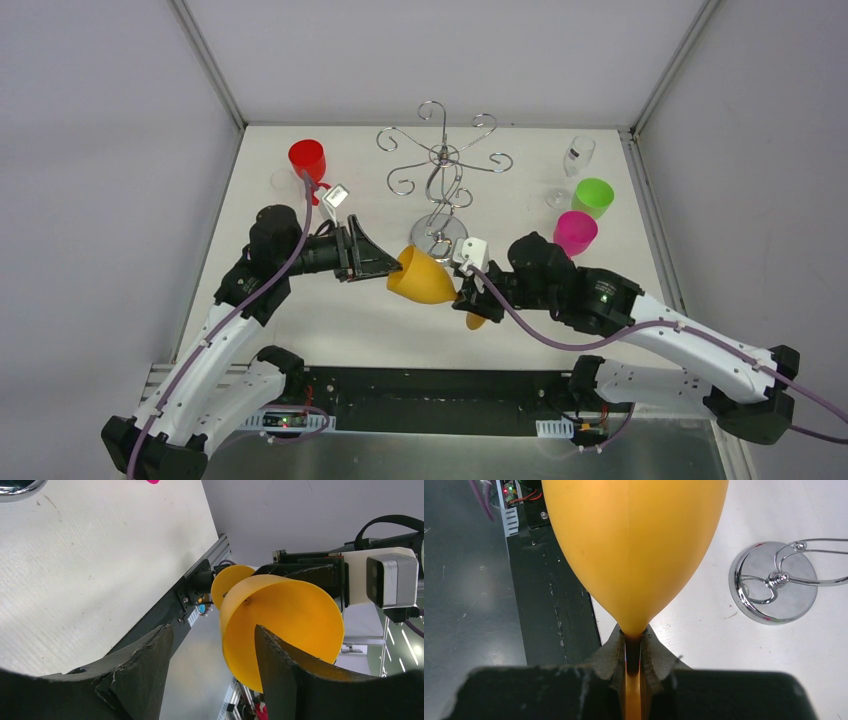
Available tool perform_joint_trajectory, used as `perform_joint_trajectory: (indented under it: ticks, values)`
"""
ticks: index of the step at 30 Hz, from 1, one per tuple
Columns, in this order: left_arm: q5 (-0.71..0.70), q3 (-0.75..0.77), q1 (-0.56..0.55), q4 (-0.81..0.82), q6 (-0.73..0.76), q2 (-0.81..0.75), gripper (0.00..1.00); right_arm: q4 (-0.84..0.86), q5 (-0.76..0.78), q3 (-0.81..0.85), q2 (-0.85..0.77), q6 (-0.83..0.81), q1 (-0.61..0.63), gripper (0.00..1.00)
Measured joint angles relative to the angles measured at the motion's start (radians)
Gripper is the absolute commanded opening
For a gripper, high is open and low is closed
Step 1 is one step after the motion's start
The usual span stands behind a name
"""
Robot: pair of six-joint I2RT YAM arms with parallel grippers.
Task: Take the wine glass off the wine glass rack
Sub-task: Place the wine glass at the center of the board.
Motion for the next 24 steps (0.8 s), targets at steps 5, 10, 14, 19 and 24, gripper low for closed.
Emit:
perform_joint_trajectory:
  ticks: [5, 10, 14, 19, 24]
  values:
    - [0.014, 0.000, 0.007, 0.008, -0.008, 0.001, 0.55, 0.010, 0.012, 0.010, 0.031, -0.005, 0.014, 0.00]
    - [0.033, 0.000, 0.013, 0.015, -0.010, 0.007, 0.48, 0.017, 0.031, 0.013, 0.054, -0.011, 0.029, 0.00]
    - [0.040, 0.000, 0.020, 0.016, -0.010, 0.008, 0.45, 0.024, 0.043, 0.013, 0.056, -0.018, 0.034, 0.00]
    - [0.046, 0.000, 0.020, 0.017, -0.010, 0.008, 0.39, 0.042, 0.060, 0.013, 0.056, -0.022, 0.035, 0.00]
    - [0.063, 0.000, 0.020, 0.017, -0.010, 0.008, 0.31, 0.060, 0.072, 0.018, 0.057, -0.022, 0.036, 0.00]
